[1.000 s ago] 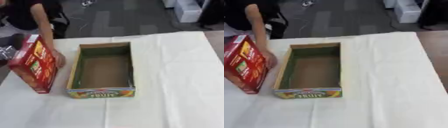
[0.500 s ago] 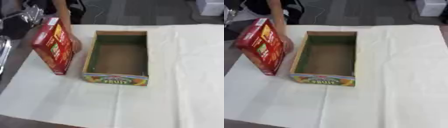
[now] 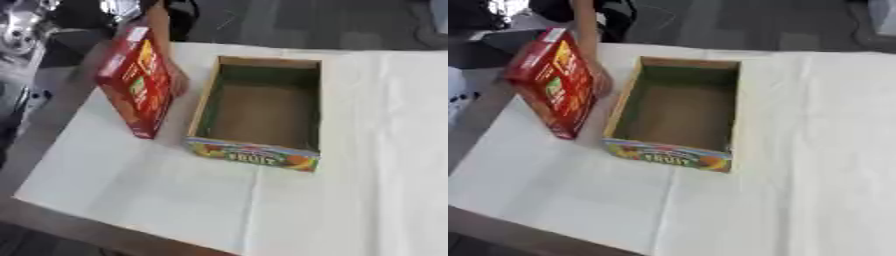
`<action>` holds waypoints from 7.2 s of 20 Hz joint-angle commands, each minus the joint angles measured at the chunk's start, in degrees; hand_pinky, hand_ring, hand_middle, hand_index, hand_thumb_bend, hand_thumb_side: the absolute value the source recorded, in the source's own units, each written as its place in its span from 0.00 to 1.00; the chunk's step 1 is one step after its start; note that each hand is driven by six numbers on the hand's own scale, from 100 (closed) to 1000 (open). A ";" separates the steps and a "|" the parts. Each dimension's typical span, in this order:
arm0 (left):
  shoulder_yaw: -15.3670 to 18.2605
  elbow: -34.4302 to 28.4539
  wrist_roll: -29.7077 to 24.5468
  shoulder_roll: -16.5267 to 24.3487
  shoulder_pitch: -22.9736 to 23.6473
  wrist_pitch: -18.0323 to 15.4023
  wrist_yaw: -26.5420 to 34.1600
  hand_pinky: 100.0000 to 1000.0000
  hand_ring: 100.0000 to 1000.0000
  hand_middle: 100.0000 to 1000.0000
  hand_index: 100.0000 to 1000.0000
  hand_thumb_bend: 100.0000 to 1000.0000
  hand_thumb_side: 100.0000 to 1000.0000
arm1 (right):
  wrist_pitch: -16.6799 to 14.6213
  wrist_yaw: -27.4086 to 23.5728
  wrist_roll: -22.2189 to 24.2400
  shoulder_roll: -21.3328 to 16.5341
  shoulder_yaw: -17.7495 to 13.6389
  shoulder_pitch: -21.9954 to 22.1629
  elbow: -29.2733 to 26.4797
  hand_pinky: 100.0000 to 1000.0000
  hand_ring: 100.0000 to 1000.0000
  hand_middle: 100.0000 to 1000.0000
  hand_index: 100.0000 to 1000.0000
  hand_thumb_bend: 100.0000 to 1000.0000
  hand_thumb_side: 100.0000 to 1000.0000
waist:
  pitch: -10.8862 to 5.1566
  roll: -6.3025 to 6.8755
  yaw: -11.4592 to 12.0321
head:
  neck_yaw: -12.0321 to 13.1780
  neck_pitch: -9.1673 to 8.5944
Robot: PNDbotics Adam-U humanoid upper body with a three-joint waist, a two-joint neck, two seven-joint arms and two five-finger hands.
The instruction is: Pick up objects on the table and place them in the box.
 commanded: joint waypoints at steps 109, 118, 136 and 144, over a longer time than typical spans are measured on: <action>9.16 16.97 -19.95 -7.42 1.28 -6.68 -33.03 0.00 0.30 0.36 0.54 0.64 1.00 | -2.55 -1.06 0.17 0.37 -0.08 -1.04 -1.18 0.41 0.55 0.62 0.72 0.00 1.00 | 2.05 -1.50 -1.95 | 2.24 0.00; 9.74 16.87 -19.19 -4.65 1.43 -4.49 -32.14 0.00 0.30 0.36 0.53 0.63 1.00 | -2.47 -1.13 -0.05 0.27 -0.06 -0.86 -1.07 0.41 0.55 0.62 0.72 0.00 1.00 | 1.92 -1.56 -1.65 | 2.44 0.00; 9.71 16.13 -20.01 -6.25 1.18 -6.03 -30.22 0.00 0.29 0.35 0.53 0.58 1.00 | -3.57 -1.18 0.02 0.23 -0.03 -1.21 -1.34 0.41 0.55 0.62 0.72 0.00 1.00 | 2.23 -1.53 -2.20 | 2.00 0.00; 9.02 15.25 -20.03 -6.73 1.13 -7.27 -29.07 0.00 0.29 0.35 0.52 0.57 1.00 | -4.22 -0.98 0.69 -0.14 0.03 -1.22 -1.77 0.41 0.55 0.62 0.72 0.00 1.00 | 2.38 -0.89 -2.64 | 1.61 0.00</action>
